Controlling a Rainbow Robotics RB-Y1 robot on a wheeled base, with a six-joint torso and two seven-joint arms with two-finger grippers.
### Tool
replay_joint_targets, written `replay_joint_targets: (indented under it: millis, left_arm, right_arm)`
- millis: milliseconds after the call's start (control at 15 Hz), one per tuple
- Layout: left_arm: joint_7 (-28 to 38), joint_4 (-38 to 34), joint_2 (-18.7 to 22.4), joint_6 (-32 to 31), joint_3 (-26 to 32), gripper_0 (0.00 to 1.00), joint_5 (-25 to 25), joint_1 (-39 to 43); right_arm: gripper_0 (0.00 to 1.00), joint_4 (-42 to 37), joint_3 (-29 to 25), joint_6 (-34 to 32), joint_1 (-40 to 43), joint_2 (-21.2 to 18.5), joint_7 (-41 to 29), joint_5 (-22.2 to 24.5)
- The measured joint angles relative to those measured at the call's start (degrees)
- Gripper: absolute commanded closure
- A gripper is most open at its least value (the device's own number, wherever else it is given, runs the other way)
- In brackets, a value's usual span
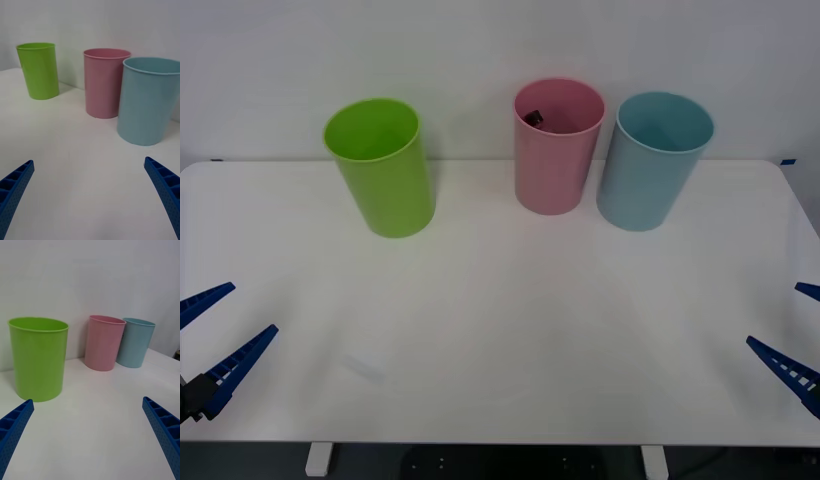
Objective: Grasp the object on the table and drop it into the matching bin: aluminum can to the light blue bin, PET bottle to the pink bin.
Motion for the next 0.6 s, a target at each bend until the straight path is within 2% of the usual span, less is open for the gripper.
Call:
replay_joint_targets:
  millis: [600]
  left_arm:
    - [0.0,0.0,0.0,0.0,0.0,0.0,0.0,0.0]
  right_arm:
    - [0.0,0.0,0.08,-0.23,2.62,0.17,-0.14,-1.31]
